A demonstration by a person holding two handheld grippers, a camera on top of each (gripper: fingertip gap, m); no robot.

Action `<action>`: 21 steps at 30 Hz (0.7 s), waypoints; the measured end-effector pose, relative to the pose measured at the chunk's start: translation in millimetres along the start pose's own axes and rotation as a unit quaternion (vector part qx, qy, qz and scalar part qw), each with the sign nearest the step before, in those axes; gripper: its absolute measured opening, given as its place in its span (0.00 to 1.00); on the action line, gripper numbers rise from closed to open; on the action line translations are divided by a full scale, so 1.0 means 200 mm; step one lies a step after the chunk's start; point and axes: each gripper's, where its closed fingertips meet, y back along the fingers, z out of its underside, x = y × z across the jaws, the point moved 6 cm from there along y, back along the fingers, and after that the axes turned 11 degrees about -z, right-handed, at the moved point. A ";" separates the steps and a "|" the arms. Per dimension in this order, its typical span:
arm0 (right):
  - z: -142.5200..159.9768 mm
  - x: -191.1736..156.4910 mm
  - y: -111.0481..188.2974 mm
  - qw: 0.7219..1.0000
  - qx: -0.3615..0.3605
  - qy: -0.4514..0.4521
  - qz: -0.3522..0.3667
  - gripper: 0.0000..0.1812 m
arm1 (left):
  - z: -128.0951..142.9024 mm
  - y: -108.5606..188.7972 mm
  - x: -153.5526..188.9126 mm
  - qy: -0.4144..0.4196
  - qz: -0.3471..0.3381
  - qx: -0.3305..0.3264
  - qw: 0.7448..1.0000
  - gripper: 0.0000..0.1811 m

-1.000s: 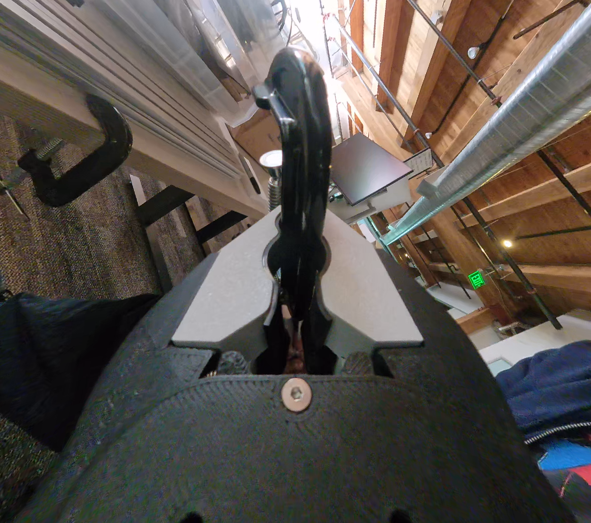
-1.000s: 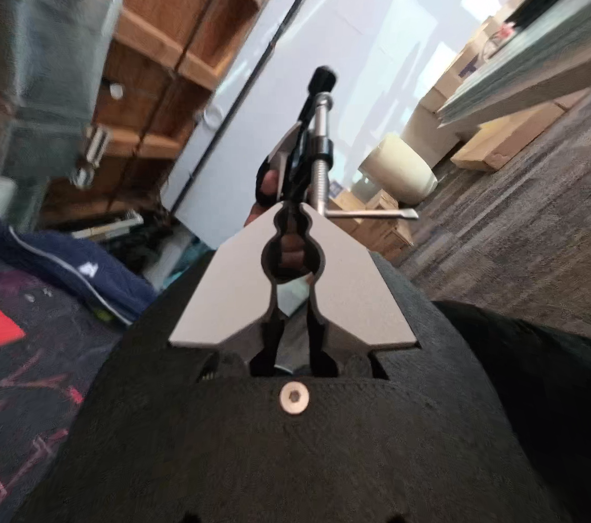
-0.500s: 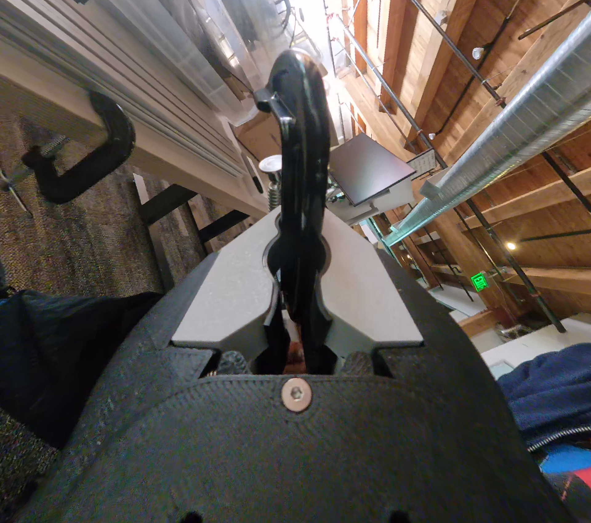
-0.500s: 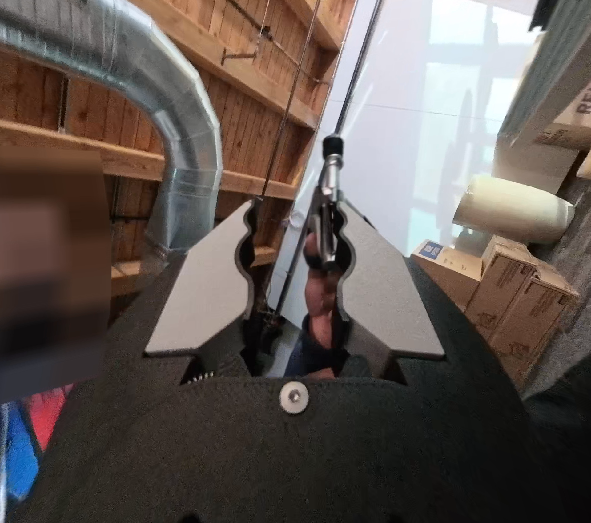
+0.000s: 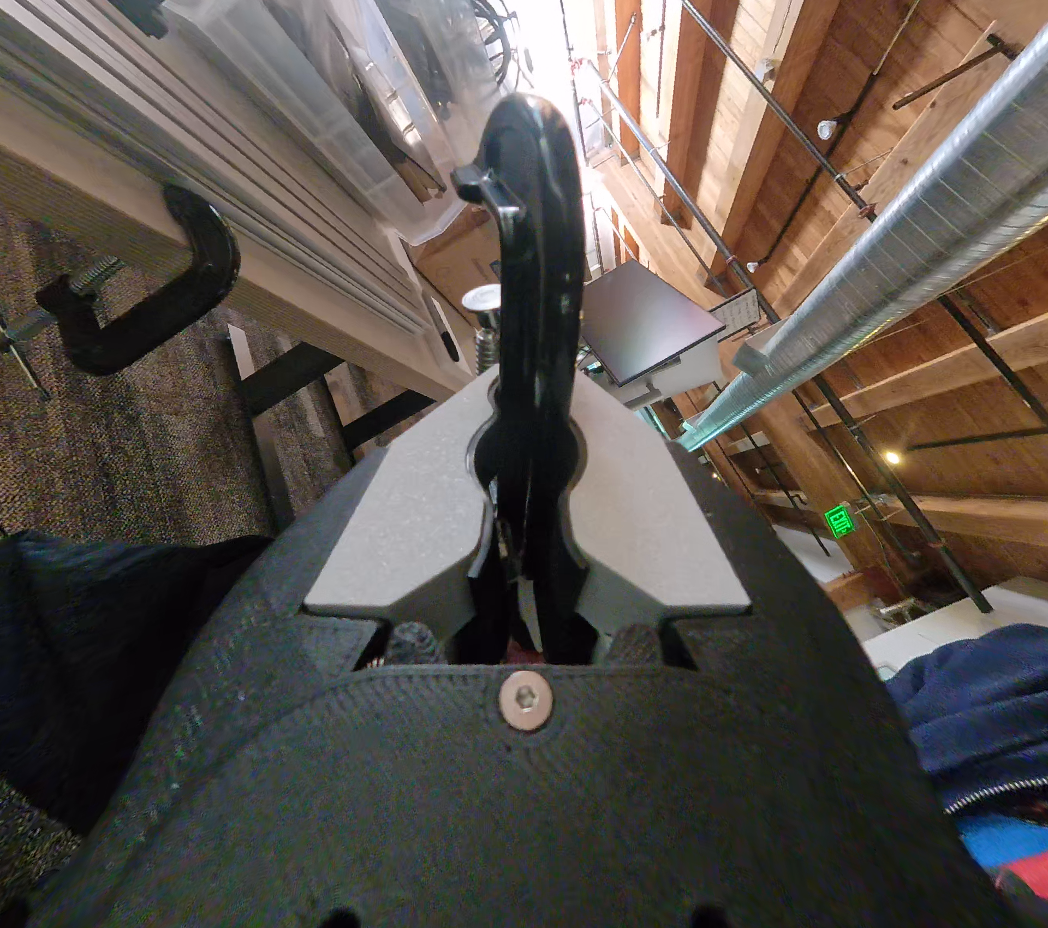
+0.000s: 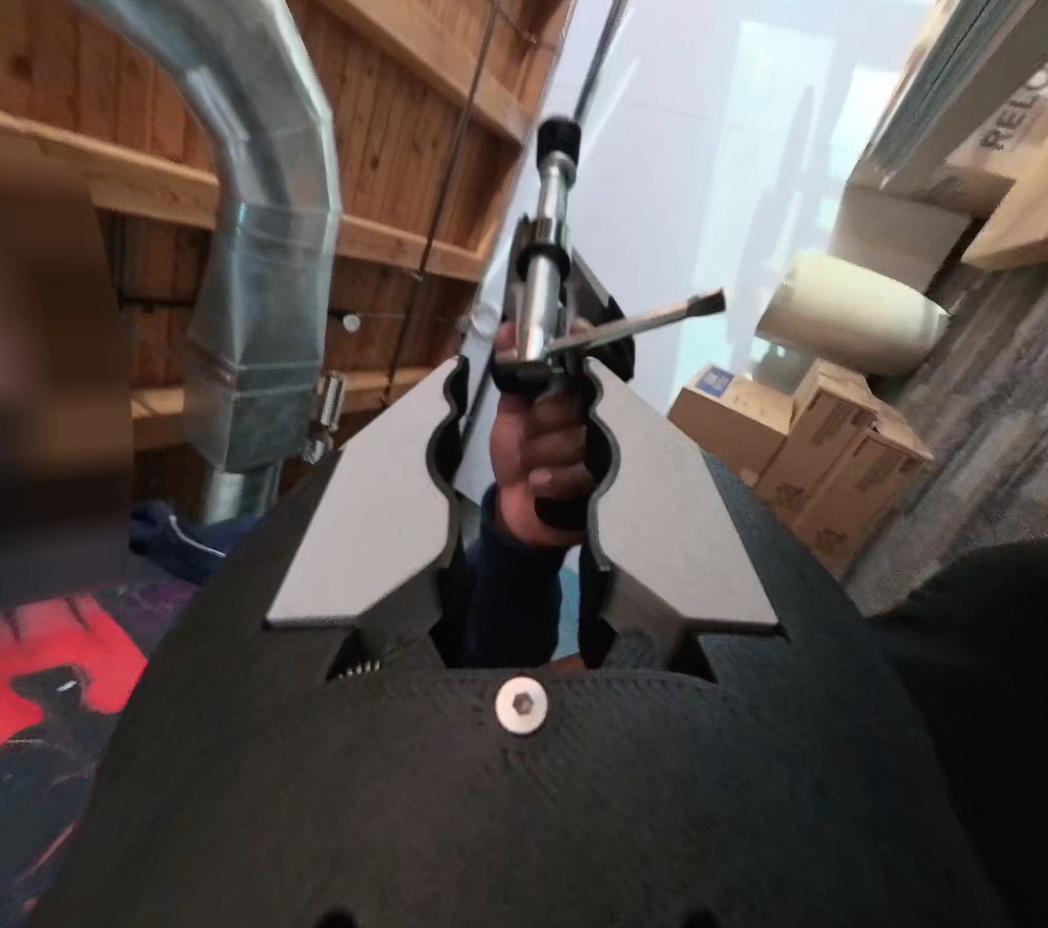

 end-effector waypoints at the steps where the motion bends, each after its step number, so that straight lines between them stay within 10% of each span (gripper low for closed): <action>1: -0.02 -0.01 0.01 1.000 0.008 -0.001 -0.005 0.21 | 0.00 0.00 0.00 0.001 0.000 0.000 1.000 0.10; 11: -0.14 -0.11 0.01 0.998 0.034 0.035 -0.049 0.22 | 0.00 0.00 -0.02 -0.003 -0.009 -0.010 1.000 0.10; 21: 0.09 -0.10 -0.11 0.995 -0.075 0.027 -0.055 0.19 | -0.04 -0.01 0.05 -0.011 -0.012 0.013 1.000 0.10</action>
